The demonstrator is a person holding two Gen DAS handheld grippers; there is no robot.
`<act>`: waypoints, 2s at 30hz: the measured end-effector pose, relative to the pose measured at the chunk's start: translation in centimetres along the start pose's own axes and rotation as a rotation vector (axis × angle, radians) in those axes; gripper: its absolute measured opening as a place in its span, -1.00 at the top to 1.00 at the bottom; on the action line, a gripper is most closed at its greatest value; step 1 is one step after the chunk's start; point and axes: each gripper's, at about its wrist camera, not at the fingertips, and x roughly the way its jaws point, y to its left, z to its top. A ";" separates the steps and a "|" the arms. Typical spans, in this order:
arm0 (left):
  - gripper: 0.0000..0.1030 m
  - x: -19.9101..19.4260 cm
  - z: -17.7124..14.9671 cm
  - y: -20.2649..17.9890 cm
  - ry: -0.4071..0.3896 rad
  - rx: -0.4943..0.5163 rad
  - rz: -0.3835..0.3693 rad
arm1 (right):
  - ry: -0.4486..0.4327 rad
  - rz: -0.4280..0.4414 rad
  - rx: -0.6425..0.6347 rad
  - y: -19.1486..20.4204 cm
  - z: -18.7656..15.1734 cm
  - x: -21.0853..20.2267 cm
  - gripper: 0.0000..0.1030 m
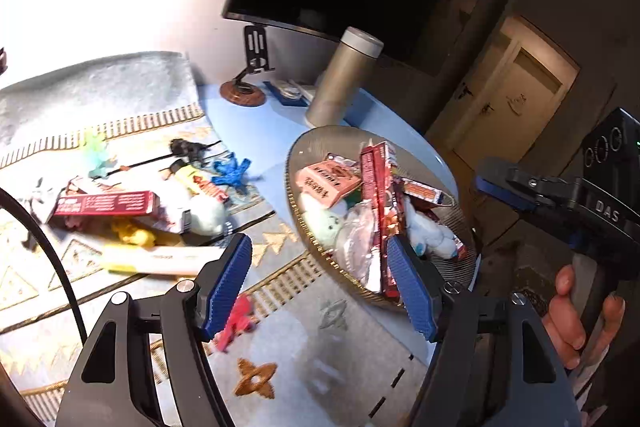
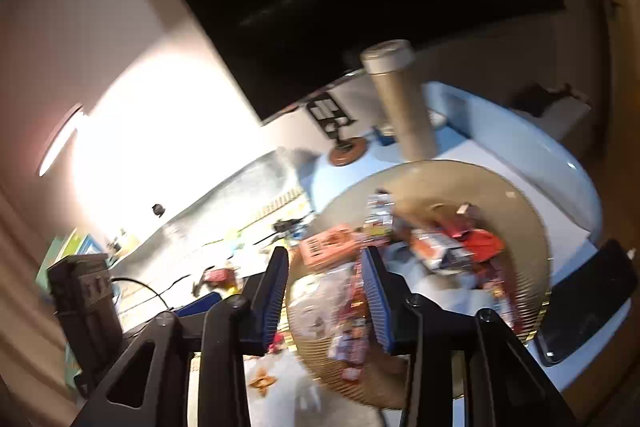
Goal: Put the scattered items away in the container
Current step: 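Carry the tape dispenser and pink pen to the amber bowl and release both, then grasp the plaid bow with the left gripper while the right gripper grasps the red rubber figure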
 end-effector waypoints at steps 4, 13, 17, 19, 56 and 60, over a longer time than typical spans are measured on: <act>-0.33 -2.6 -1.4 4.3 -0.023 -0.084 0.059 | 0.024 0.065 -0.098 4.7 -2.2 1.1 -0.09; -0.33 -7.3 -3.8 13.9 -0.041 -0.191 0.246 | 0.220 0.102 -0.224 11.0 -8.7 8.8 -0.15; -0.33 -7.4 -3.2 17.0 -0.044 -0.206 0.300 | 0.288 0.047 -0.249 11.4 -11.2 12.5 -0.15; -0.33 -6.9 -2.4 18.5 -0.041 -0.215 0.304 | 0.310 0.057 -0.241 11.1 -12.3 13.9 -0.15; 0.74 -8.8 -2.8 20.5 -0.094 -0.190 0.417 | 0.214 0.080 -0.180 8.9 -13.6 13.8 -0.15; 0.74 -10.4 -5.3 20.3 -0.122 -0.199 0.444 | 0.229 -0.009 -0.186 8.5 -13.6 14.0 -0.15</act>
